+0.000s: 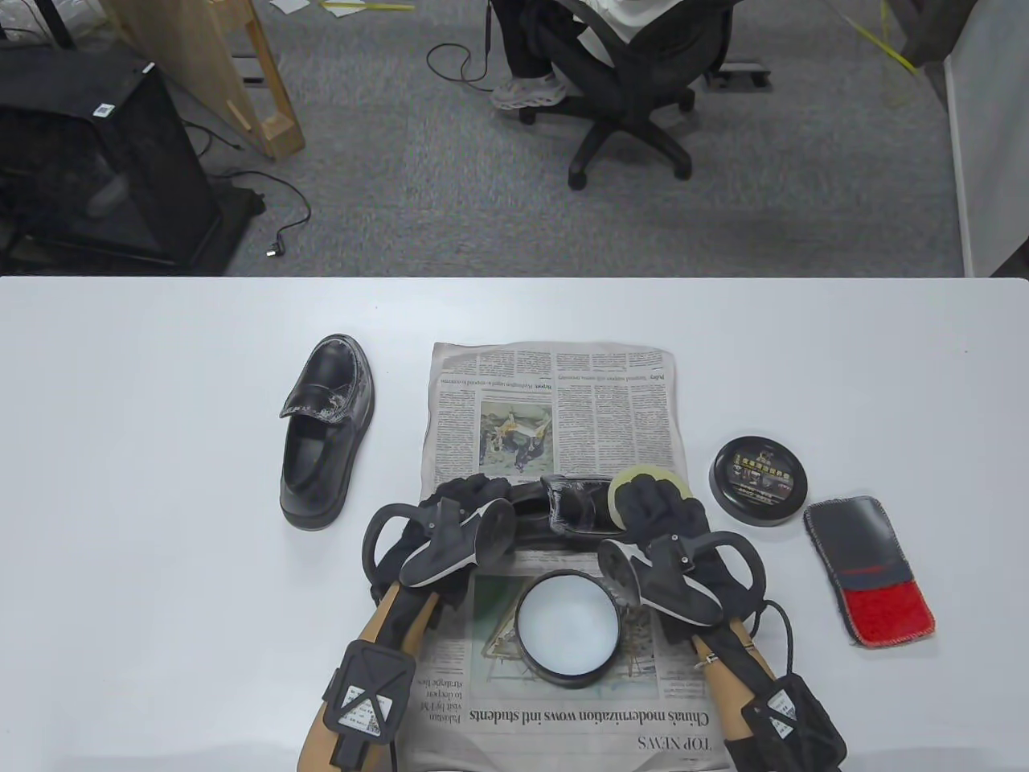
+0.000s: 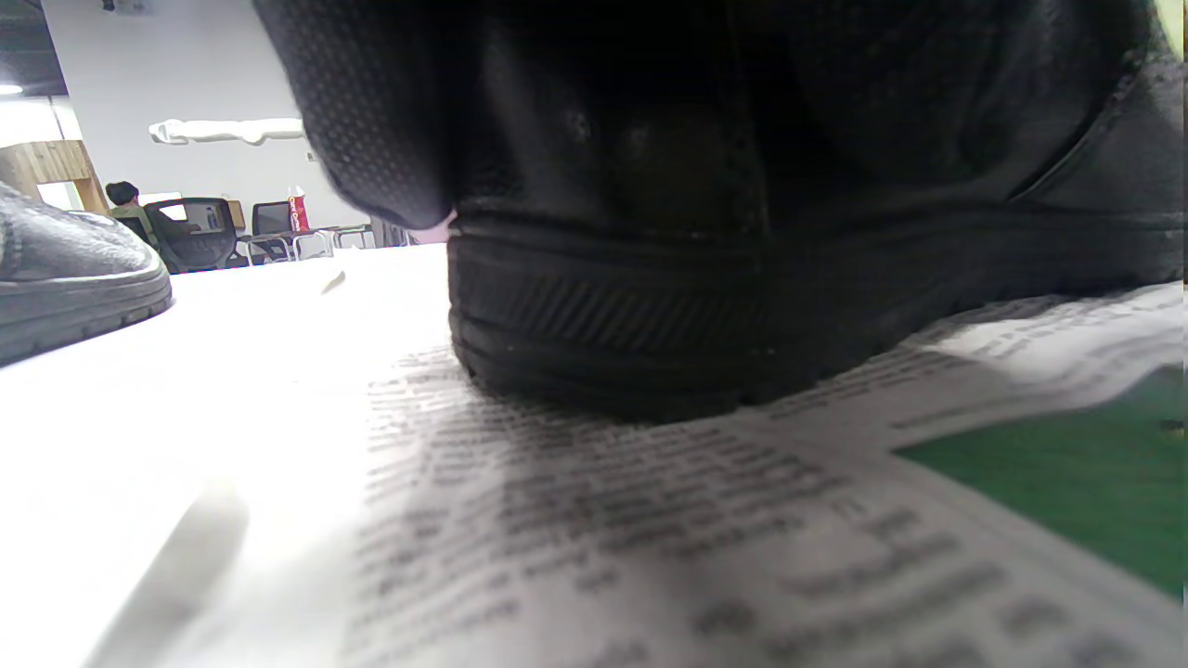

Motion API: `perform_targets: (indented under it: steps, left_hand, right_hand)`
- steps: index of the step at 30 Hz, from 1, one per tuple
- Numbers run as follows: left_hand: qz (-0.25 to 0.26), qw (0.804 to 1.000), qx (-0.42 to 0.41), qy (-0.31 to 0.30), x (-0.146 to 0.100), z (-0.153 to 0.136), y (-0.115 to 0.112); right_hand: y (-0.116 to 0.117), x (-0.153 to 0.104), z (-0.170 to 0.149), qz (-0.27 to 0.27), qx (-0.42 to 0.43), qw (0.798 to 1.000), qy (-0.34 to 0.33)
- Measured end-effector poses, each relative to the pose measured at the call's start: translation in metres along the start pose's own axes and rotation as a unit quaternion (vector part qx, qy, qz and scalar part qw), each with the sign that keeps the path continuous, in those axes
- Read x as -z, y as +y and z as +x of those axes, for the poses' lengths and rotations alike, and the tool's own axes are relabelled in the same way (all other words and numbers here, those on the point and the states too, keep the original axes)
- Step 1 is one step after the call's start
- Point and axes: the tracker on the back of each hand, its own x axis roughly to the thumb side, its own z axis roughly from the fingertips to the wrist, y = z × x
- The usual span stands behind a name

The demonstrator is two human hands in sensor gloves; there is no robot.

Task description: Dip and apply leather care cream with polishing sponge on shoes

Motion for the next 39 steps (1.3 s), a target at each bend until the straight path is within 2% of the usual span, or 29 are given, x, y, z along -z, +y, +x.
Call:
perform_targets:
  steps: [4,8,10,12,17,19,21,23,26,32,36,39]
  left_hand:
    - [0.003,1.000,0.001,0.006,0.000,0.000,0.000]
    - [0.004,1.000,0.000,0.009,-0.001,0.000,0.000]
    - [0.003,1.000,0.001,0.008,0.000,0.000,0.000]
    - [0.002,1.000,0.001,0.005,0.000,0.000,0.000]
    - [-0.003,1.000,0.000,0.000,0.001,0.001,0.000]
    - [-0.004,1.000,0.000,-0.002,0.001,0.000,0.000]
    - [-0.004,1.000,-0.002,-0.002,0.001,0.000,0.000]
    - [-0.002,1.000,-0.004,-0.001,0.001,0.000,0.000]
    - [0.003,1.000,-0.004,0.005,0.000,0.000,-0.001]
    - [0.007,1.000,-0.002,0.008,0.000,0.001,0.000]
    - [0.005,1.000,-0.002,0.003,0.000,0.001,-0.001]
    - [0.003,1.000,-0.002,0.000,0.001,0.001,-0.001]
  right_hand:
    - [0.002,0.002,-0.011,0.026,-0.030,0.999,0.026]
    - [-0.012,-0.002,-0.006,0.089,-0.067,0.994,0.016]
    - [-0.018,-0.005,0.000,0.100,-0.075,0.992,0.003]
    - [-0.023,-0.008,0.008,0.097,-0.091,0.991,-0.014]
    - [-0.028,-0.010,0.021,0.048,-0.096,0.994,-0.035]
    - [-0.022,-0.005,0.018,0.017,-0.056,0.998,-0.036]
    - [-0.013,0.000,0.009,0.016,-0.021,1.000,-0.014]
    - [-0.004,0.003,-0.001,0.008,-0.014,1.000,0.004]
    - [0.005,0.004,-0.015,0.026,-0.027,0.999,0.031]
    - [-0.014,-0.002,-0.010,0.095,-0.054,0.994,0.014]
    - [-0.025,-0.008,0.011,0.067,-0.099,0.993,-0.020]
    - [-0.028,-0.008,0.017,0.025,-0.077,0.996,-0.031]
